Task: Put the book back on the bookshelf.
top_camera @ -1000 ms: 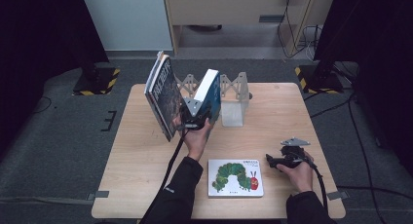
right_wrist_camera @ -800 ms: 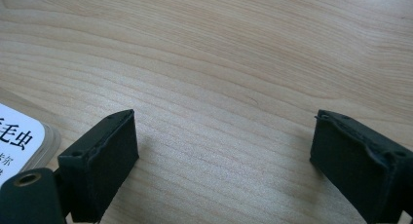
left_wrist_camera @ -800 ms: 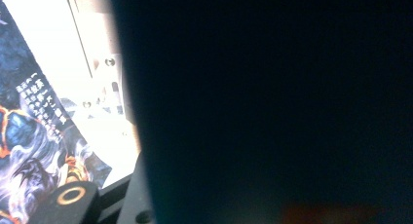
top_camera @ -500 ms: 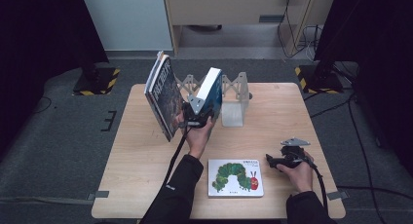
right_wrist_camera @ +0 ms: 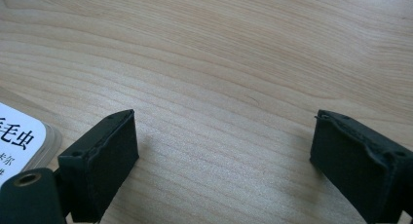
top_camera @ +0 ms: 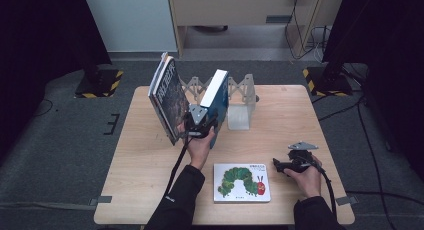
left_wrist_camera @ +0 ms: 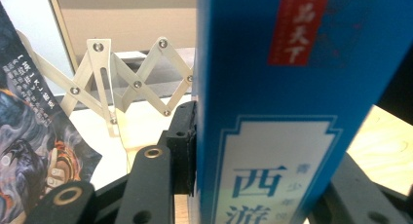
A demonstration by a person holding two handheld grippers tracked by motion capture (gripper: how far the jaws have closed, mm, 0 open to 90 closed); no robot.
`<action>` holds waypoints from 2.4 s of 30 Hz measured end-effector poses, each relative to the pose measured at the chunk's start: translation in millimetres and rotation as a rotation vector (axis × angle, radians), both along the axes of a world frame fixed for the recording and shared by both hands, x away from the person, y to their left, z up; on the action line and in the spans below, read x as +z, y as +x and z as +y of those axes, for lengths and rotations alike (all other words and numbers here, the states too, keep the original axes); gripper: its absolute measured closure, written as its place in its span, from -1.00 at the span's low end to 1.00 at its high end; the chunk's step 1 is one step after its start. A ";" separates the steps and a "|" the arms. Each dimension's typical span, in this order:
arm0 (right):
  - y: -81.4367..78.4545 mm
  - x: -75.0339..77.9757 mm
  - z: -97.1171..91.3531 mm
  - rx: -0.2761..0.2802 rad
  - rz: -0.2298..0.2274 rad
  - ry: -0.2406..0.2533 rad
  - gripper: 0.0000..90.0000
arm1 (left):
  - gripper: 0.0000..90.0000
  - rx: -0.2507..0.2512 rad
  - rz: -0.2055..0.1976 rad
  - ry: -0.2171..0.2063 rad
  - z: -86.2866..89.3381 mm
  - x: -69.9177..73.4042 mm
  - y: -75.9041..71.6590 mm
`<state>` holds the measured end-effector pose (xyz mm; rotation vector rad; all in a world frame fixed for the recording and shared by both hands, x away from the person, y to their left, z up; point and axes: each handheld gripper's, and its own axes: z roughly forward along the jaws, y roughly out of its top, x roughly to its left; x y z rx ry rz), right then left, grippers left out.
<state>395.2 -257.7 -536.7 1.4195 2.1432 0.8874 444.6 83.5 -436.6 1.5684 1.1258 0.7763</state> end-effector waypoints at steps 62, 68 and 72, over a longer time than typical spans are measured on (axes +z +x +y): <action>0.0 0.0 0.1 0.002 0.000 0.001 -0.77 | 0.23 -0.068 0.025 -0.065 15.3 -14.5 10.4; -0.1 -0.1 0.4 0.000 0.000 0.001 -0.77 | 0.26 -0.065 0.047 -0.033 14.3 -10.8 11.3; 0.0 0.0 0.4 0.001 0.001 0.002 -0.77 | 0.27 -0.054 0.061 -0.041 10.4 -9.7 16.1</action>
